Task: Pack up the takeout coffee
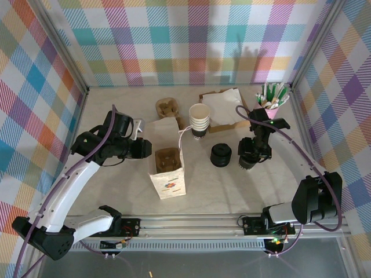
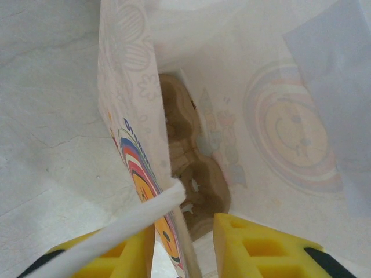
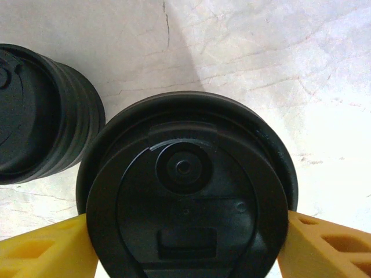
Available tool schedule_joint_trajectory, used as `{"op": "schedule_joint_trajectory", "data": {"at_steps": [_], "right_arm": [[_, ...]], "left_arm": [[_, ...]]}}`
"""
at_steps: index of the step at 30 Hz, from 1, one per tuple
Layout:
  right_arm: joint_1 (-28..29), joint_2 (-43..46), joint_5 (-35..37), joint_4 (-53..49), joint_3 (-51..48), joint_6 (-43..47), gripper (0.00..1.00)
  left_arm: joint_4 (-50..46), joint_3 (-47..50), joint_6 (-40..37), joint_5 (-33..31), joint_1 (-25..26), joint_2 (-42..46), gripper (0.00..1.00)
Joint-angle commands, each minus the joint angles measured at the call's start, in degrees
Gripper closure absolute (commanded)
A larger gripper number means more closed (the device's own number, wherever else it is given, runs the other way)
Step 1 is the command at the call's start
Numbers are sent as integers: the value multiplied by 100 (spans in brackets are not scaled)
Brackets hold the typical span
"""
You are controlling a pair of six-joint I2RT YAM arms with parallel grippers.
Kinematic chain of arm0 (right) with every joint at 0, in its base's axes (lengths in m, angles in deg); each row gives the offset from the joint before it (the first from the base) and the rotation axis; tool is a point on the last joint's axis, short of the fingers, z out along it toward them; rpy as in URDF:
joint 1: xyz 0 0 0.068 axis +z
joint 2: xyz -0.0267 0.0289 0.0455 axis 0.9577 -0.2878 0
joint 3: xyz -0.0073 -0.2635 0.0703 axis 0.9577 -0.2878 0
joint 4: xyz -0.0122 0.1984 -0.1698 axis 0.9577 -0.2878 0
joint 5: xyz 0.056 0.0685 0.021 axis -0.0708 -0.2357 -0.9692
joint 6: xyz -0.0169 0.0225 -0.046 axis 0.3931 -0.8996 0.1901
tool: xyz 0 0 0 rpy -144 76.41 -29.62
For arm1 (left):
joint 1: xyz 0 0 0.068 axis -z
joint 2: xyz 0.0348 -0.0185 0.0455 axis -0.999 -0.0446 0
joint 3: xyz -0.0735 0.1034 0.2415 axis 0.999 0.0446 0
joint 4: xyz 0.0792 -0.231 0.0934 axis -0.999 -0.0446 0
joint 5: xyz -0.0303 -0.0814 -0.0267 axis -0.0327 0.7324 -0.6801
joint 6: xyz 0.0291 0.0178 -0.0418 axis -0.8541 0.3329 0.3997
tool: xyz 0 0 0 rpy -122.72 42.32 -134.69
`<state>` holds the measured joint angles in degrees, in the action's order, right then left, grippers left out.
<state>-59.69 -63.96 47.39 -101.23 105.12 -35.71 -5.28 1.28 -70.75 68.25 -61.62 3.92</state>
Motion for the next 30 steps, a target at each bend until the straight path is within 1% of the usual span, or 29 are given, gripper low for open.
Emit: {"op": "schedule_joint_trajectory", "data": {"at_steps": [1, 4, 11, 16, 20, 22, 25, 30], "right_arm": [[21, 32, 119, 135, -114, 175, 18], [22, 158, 113, 189, -104, 249, 13], [21, 178, 42, -42, 200, 266, 9], [21, 225, 25, -290, 465, 190, 6], [24, 176, -126, -555, 812, 169, 6], [21, 161, -346, -616, 897, 298, 7], [24, 195, -382, -900, 953, 481, 8], [21, 726, -496, -547, 358, 897, 9]], "left_arm": [[134, 8, 180, -17, 19, 107, 65], [134, -4, 309, -69, 19, 120, 62], [67, -104, 793, -194, 19, 147, 60], [-212, -272, 1125, -238, 18, 101, 60], [-284, -326, 1303, -495, 18, 190, 61], [-250, -317, 1338, -619, 18, 226, 61], [-331, -420, 1591, -895, 18, 204, 62], [-231, -441, 1598, -867, 14, 146, 63]]}}
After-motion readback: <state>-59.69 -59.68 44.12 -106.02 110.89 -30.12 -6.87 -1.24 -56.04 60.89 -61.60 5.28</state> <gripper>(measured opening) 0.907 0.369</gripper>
